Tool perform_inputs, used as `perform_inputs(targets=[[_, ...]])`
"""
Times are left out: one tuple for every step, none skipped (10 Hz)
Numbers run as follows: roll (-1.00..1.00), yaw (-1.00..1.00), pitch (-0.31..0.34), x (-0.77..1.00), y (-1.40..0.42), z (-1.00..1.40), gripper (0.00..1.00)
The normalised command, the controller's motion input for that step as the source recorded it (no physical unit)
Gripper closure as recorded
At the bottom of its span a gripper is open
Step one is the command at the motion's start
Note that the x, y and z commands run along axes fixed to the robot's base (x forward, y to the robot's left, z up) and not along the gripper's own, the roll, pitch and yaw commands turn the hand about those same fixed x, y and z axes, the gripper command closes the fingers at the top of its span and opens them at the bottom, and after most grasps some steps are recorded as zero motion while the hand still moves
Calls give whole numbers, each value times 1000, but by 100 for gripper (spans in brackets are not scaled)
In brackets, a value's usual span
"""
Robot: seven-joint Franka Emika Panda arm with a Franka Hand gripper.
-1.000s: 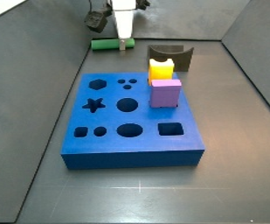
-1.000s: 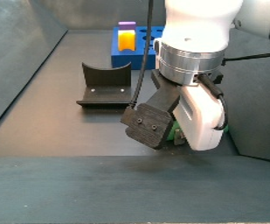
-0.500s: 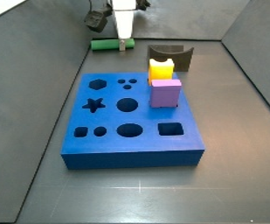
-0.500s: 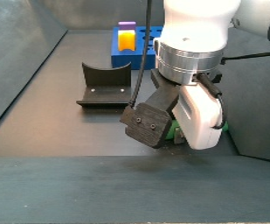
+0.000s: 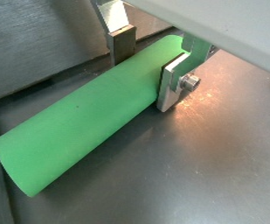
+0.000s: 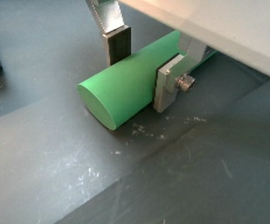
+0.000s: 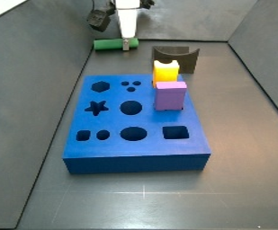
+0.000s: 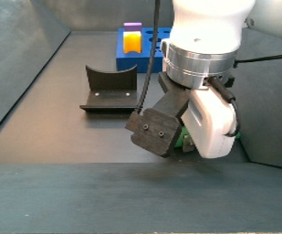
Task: Pick up the oval object. Move up. Place the oval object on the fixture. Regrasp the oval object. Move to above the board. Insert the oval object.
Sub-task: Move up, then place the oval object on the fixture.
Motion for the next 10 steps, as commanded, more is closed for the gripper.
perform_inputs(targets=[[0,0,0,0,0,833,100],[4,8,-5,8,50,864,100],[4,-4,42,-18,37,731,100],[9,-15,77,-12,23,604,100],[19,-21,93,-6,18,517,100],[47,-25,104,-11,9,338,100],[0,0,0,0,0,1000,100],[22,15,2,0,-4,1000,100],[27,11,24,-11,-5,1000,100],[46,-1,48,-18,-6,1000,100]])
